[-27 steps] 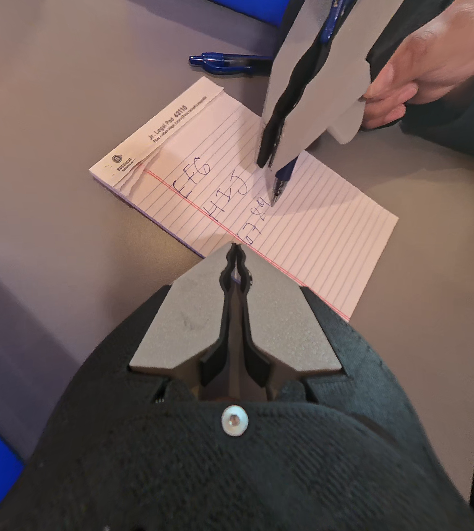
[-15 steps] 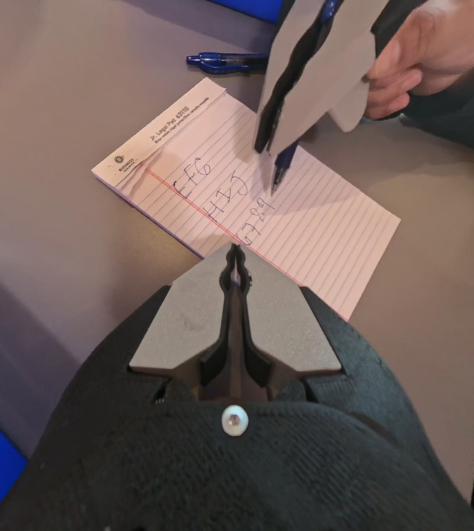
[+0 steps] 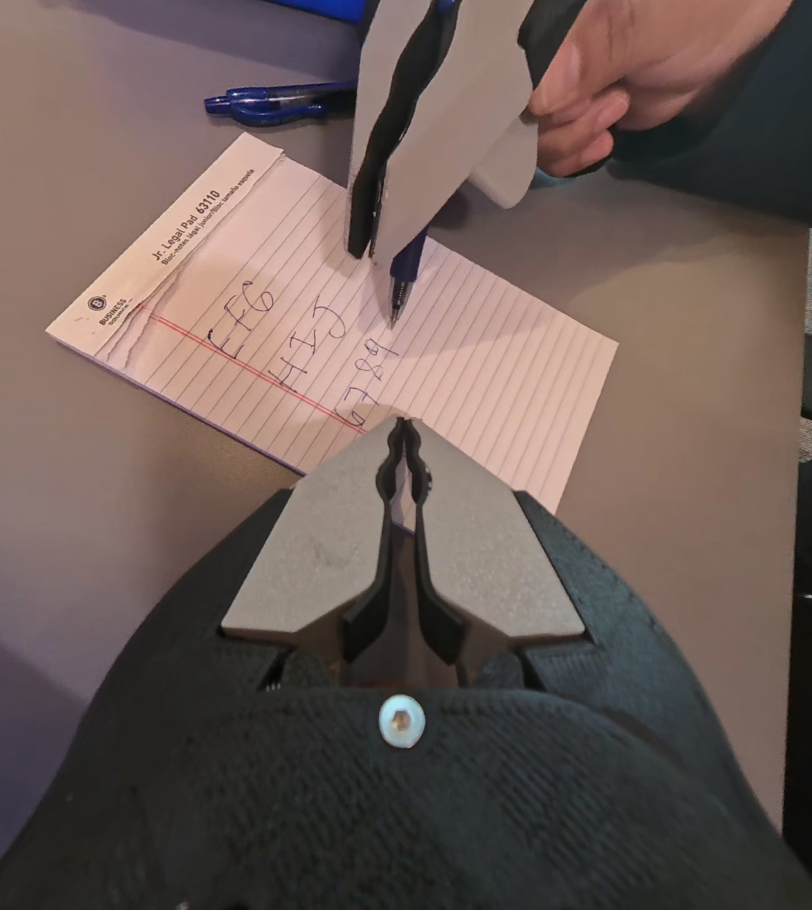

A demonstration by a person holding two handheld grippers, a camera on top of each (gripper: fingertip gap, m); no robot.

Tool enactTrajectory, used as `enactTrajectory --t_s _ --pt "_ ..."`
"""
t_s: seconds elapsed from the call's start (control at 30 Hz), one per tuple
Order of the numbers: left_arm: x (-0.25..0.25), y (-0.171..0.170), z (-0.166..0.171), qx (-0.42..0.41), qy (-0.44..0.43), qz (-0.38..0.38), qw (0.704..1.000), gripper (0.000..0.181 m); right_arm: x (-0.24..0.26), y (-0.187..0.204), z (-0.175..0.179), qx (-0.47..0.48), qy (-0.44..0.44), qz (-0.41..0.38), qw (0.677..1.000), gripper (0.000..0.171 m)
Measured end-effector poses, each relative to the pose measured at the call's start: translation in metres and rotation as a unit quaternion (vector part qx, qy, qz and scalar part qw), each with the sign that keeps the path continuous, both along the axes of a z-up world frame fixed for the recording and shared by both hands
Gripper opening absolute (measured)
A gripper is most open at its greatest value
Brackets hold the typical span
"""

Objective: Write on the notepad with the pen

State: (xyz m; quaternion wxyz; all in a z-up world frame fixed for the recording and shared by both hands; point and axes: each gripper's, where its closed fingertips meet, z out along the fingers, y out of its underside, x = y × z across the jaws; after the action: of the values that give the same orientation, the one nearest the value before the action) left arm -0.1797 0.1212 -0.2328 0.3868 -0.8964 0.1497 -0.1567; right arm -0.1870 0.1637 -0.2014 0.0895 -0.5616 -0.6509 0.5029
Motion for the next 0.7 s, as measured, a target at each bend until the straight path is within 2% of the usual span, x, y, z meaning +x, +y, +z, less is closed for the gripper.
enactTrajectory --t_s 0.43,0.7 --pt "-0.0001 -0.0002 0.001 -0.002 -0.006 0.003 1.0 0.0 -0.0017 0.0051 -0.004 -0.002 -0.008 -0.012 1.0 0.006" --pt "0.0008 -0.0019 0.0012 -0.003 -0.011 0.005 1.0 0.0 0.0032 -0.0011 -0.0045 -0.002 -0.016 0.011 1.0 0.007"
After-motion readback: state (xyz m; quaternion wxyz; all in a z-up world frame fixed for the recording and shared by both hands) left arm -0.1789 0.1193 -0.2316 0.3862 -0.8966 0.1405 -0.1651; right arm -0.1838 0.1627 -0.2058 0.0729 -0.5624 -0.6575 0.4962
